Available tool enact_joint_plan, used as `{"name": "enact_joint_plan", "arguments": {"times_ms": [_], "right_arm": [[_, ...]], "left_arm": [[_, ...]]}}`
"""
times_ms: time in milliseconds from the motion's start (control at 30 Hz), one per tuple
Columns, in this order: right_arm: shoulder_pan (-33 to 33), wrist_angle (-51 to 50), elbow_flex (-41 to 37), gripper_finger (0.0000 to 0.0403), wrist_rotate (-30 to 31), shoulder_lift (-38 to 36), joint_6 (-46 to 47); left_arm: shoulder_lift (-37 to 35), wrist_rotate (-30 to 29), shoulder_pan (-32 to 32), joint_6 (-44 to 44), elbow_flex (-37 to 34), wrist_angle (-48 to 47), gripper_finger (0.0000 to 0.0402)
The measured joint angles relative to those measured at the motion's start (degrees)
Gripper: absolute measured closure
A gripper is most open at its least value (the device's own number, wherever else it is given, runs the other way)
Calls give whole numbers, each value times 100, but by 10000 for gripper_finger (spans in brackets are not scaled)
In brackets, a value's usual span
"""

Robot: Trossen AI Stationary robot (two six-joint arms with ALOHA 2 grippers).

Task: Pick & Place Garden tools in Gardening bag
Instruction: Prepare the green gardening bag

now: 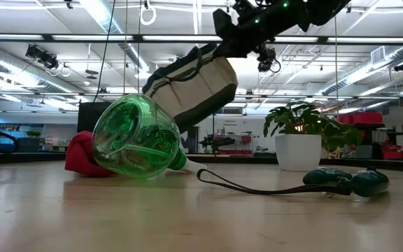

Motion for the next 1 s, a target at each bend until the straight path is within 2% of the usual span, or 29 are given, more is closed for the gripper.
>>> {"name": "enact_joint_plan", "arguments": {"times_ms": [433,1000], "right_arm": [[254,705,0,402,4,745,-57],[468,1115,0,402,194,1411,-44]], "left_arm": [[1,0,0,0,0,-15,346],[0,0,0,0,0,-16,346]]}}
